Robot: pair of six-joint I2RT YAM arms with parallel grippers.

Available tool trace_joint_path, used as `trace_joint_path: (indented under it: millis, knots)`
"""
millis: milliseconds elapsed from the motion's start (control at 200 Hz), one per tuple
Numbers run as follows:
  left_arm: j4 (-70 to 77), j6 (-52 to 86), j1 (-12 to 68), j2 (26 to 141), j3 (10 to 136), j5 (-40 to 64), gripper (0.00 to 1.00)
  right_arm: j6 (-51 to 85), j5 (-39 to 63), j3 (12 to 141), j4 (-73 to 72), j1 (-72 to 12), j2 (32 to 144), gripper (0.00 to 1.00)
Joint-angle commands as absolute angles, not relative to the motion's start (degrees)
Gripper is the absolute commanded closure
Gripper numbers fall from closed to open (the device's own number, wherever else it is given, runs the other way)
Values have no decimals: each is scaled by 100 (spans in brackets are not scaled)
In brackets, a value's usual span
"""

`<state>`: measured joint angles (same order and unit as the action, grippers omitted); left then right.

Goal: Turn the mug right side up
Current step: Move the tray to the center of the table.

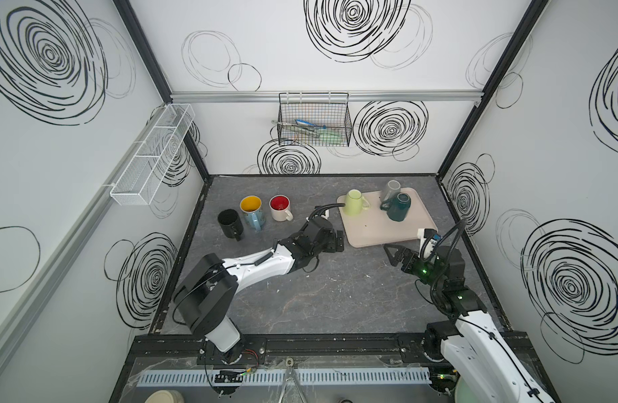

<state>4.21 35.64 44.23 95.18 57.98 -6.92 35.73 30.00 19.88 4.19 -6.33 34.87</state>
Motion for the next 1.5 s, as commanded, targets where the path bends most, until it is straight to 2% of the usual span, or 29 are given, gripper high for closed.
trace_joint_path:
  millis: [0, 115, 220, 405, 500, 640, 750, 805, 1106, 1321, 1496]
  knots:
    - [879, 3674, 4420, 10067, 6309, -313, 4, 3856, 3130, 1961, 65, -598, 3348, 0]
    - [812, 3647, 4421, 10656, 6798, -211, 0, 4094, 3091, 1740, -136, -598, 3296, 0]
    - [587, 3686, 4404, 11126, 7189, -221, 6, 4105, 3032, 1603, -206, -597, 3339, 0]
    - [487, 3692, 4365, 11658, 7453, -267, 30, 3870, 2905, 1634, 31, -602, 3411, 0]
    - [421, 3674, 4358, 11863, 7570, -316, 34, 3804, 2883, 1678, 172, -596, 3349, 0]
    - [366, 3668, 4364, 12124, 7776, -303, 48, 3787, 2865, 1661, 290, -598, 3217, 0]
    - [119, 3543, 4390, 12328, 8076, -538, 50, 3743, 2831, 1696, 378, -600, 3178, 0]
    - [8, 3533, 4379, 12429, 8186, -568, 57, 3747, 2805, 1705, 410, -598, 3168, 0]
    - [-873, 3340, 4362, 12930, 8779, -1133, 62, 3745, 2760, 1755, 490, -596, 3122, 0]
    - [-965, 3388, 4300, 13011, 8815, -915, 78, 3661, 2716, 1855, 614, -598, 3100, 0]
    - [-990, 3432, 4018, 12884, 8488, -668, 79, 3661, 2701, 1838, 641, -595, 3096, 0]
